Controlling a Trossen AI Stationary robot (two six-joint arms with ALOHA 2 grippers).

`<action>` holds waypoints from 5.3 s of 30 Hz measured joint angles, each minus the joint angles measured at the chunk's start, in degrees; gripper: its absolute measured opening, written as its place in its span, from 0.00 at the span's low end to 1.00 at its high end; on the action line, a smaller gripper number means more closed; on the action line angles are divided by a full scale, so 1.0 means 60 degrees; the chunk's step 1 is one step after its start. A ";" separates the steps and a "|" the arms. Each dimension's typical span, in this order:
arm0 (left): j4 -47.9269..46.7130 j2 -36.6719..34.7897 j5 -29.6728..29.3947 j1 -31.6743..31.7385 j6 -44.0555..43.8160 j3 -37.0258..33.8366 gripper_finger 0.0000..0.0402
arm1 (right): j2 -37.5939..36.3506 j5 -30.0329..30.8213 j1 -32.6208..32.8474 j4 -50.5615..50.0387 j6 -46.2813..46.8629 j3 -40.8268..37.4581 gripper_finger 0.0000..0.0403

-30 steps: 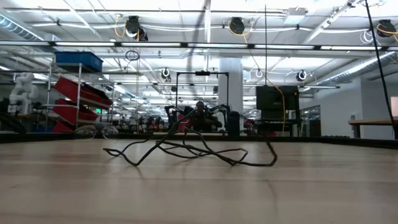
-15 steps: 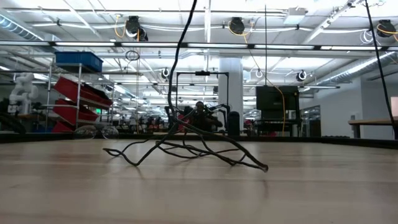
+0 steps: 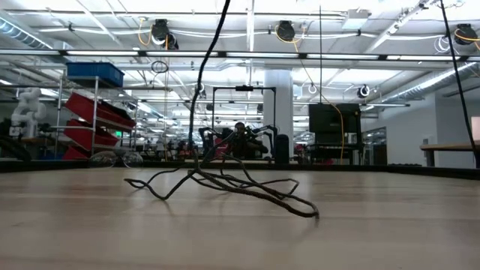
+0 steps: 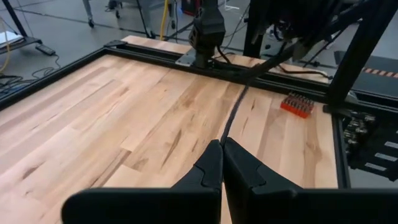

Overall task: Coil cords
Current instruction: Coil the black wire onto the spool

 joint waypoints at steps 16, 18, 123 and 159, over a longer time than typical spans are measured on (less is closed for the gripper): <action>-0.1336 0.0046 0.0419 0.0465 -0.0618 0.0000 0.01 | 0.0501 -0.0416 -0.0777 -0.0521 -0.0283 0.0000 0.00; -0.1459 0.0046 0.0430 0.0465 -0.0734 0.0000 0.01 | 0.0501 -0.0431 -0.0784 -0.0632 -0.0104 0.0000 0.00; -0.0187 0.3278 0.2218 0.0833 0.2548 0.0998 0.38 | -0.0206 0.0098 -0.0933 -0.2380 0.1917 0.0000 0.00; -0.9020 0.0675 0.1017 0.0489 -0.3717 0.1002 0.01 | -0.0153 -0.0234 -0.0798 -0.2440 0.2280 0.0000 0.00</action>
